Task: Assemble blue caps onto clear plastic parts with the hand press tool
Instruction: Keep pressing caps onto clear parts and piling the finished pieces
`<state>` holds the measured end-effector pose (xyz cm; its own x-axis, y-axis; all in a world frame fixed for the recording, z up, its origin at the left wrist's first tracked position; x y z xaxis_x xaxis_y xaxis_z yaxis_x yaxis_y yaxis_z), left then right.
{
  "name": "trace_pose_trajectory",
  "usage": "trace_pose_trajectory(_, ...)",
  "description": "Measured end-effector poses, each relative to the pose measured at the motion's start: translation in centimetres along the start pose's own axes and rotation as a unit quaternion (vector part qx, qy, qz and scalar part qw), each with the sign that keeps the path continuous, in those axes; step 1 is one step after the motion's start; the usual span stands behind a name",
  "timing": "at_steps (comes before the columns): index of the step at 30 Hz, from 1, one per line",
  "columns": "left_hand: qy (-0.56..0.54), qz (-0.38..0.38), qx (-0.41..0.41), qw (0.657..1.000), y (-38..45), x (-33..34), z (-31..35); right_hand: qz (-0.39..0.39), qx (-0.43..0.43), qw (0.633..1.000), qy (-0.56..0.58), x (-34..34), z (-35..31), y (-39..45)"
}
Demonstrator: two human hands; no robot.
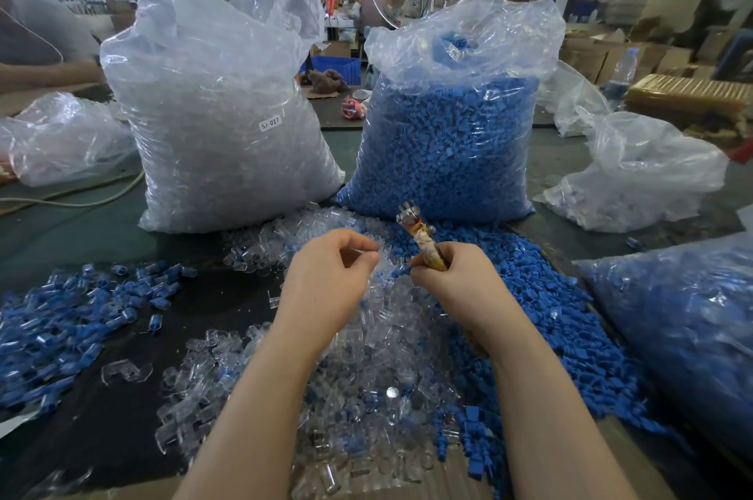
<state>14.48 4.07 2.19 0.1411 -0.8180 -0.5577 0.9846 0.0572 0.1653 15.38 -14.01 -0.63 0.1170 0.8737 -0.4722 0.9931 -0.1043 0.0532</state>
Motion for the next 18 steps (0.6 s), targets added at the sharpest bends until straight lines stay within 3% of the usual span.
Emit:
trace_pose_trajectory(11,-0.048,0.021,0.029,0.998,0.1,-0.2,0.4,-0.010,-0.011,1.000,0.016,0.4,-0.6,-0.3)
trace_pose_trajectory(18,-0.093,0.016,0.002,0.996,0.4,0.1,0.1,-0.035,-0.011,0.999,0.009,1.0,-0.8,-0.4)
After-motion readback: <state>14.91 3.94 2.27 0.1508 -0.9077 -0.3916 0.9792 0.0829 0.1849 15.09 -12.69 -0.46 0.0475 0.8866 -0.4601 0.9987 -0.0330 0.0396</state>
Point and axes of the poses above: each hand's wrist, its own y-axis towards the middle knuckle, its own x-axis out of the palm, z = x × y, the point moved 8 cm from there along y, towards the middle knuckle, and after that the axes turned 2 degrees about y, right-handed, at the moved point
